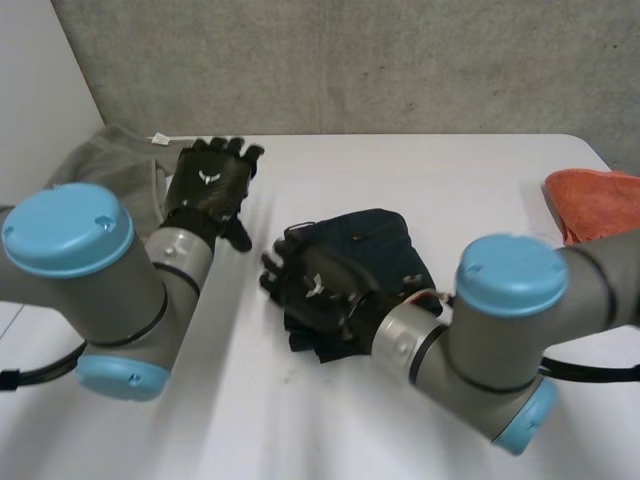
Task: Fold the laundry.
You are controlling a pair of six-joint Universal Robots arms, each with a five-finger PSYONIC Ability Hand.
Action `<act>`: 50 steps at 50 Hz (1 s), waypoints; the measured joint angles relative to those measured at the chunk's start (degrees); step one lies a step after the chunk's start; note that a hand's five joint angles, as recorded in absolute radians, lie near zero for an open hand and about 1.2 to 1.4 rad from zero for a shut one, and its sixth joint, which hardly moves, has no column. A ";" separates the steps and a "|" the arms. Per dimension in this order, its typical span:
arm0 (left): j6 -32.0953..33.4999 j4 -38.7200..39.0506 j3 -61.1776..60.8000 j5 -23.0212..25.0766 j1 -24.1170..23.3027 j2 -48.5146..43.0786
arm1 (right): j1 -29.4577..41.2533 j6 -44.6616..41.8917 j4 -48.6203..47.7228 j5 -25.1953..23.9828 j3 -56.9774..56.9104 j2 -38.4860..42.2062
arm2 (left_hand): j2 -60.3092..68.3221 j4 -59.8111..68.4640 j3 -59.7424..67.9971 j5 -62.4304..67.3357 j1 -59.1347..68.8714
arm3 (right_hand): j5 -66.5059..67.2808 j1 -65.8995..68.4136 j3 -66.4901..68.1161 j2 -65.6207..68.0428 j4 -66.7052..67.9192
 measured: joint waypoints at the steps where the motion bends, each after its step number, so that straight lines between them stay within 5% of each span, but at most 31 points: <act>1: -0.06 0.01 0.71 -0.01 -0.09 -0.11 | -0.30 1.31 0.14 0.25 -0.04 -0.37 | 0.02 0.00 0.00 0.00 0.00 | -1.10 -0.74 -1.45 -1.44 -1.14; 4: -0.51 -0.08 3.38 0.00 -0.71 -0.76 | -2.35 10.45 0.83 2.09 -0.24 -3.22 | 0.02 0.00 0.00 0.00 0.00 | -2.21 -1.35 -2.98 -2.47 -1.88; 9: -3.17 -0.95 10.74 0.21 -4.10 -4.42 | -9.82 39.86 3.02 7.83 -1.45 -11.36 | 0.02 0.00 0.00 0.00 0.00 | -2.22 -1.34 -2.98 -2.47 -1.88; 15: -5.52 -6.30 19.56 0.38 -8.86 -11.96 | -15.68 52.32 9.16 10.49 -5.09 -9.97 | 0.02 0.00 0.00 0.00 0.00 | -2.22 -1.35 -2.98 -2.47 -1.88; 33: -5.02 -28.04 33.57 -0.89 -9.81 -29.55 | -16.58 37.56 25.97 11.13 -23.66 14.04 | 0.01 0.00 -0.18 0.00 0.00 | -2.24 -1.73 -2.98 -2.47 -1.89; 42: -1.27 -30.64 32.43 2.22 -8.62 -25.86 | -16.21 21.99 24.96 18.59 -21.76 10.41 | 0.00 0.00 -1.97 0.00 0.00 | -2.52 -3.96 -2.99 -2.96 -1.89; 50: -0.29 -30.59 30.26 7.68 -7.56 -15.14 | -15.76 19.94 15.43 21.40 -12.18 -1.40 | 0.00 0.00 -1.96 0.00 0.00 | -2.52 -3.96 -2.99 -2.96 -1.89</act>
